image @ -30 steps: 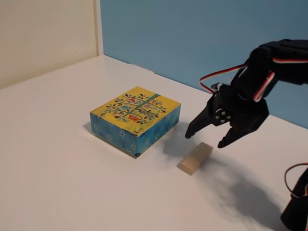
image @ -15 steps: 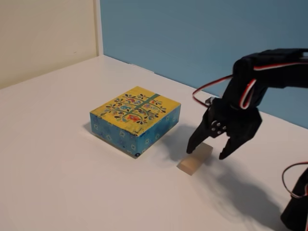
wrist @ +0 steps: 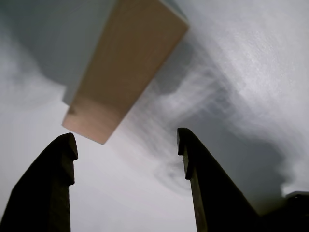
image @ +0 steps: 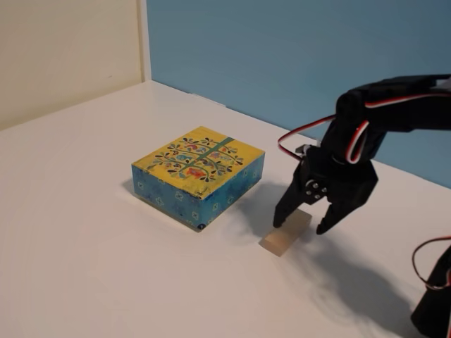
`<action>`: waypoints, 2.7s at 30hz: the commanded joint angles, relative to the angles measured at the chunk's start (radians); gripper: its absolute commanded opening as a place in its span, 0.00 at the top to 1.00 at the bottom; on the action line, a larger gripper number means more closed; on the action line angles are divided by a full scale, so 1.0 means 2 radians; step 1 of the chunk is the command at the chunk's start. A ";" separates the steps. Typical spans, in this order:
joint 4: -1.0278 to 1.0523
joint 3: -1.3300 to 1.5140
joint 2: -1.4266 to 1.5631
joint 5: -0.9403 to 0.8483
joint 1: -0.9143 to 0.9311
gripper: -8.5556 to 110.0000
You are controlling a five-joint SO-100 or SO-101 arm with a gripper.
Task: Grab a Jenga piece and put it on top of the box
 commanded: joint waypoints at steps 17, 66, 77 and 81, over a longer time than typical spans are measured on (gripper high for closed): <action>-0.021 0.051 0.099 0.009 -0.046 0.71; -0.019 -0.147 -0.152 0.012 0.028 0.69; 0.011 -0.122 -0.107 0.002 0.036 0.69; 0.011 -0.110 -0.090 0.003 0.031 0.69</action>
